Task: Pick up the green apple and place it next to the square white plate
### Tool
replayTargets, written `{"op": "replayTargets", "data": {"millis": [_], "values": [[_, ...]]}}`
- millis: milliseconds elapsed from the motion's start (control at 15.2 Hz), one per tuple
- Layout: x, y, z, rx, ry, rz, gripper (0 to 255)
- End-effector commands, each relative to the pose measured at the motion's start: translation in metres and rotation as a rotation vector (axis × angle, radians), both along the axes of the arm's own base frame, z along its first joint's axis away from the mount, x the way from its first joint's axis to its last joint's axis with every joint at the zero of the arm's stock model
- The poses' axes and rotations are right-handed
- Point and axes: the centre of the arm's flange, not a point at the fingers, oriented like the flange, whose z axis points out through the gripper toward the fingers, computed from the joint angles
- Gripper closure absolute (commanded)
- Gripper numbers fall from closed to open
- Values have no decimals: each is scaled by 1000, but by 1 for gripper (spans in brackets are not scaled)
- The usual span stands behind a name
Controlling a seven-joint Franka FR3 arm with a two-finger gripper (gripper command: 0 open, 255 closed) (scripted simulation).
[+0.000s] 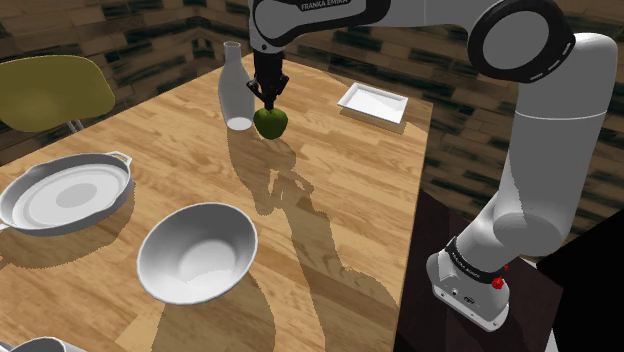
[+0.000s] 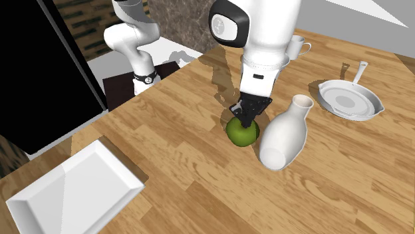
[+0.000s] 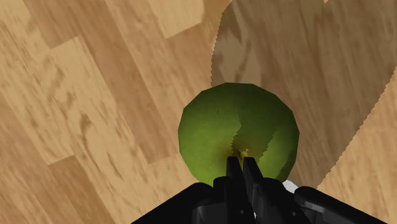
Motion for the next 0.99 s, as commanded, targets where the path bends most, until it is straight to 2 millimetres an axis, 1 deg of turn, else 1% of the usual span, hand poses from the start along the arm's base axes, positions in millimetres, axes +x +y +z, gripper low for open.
{"op": "replayTargets", "data": {"millis": [0, 264, 924], "values": [[0, 0, 0, 0, 0, 0, 255], [0, 0, 0, 0, 0, 0, 255], [0, 0, 53, 0, 0, 0, 255]]}}
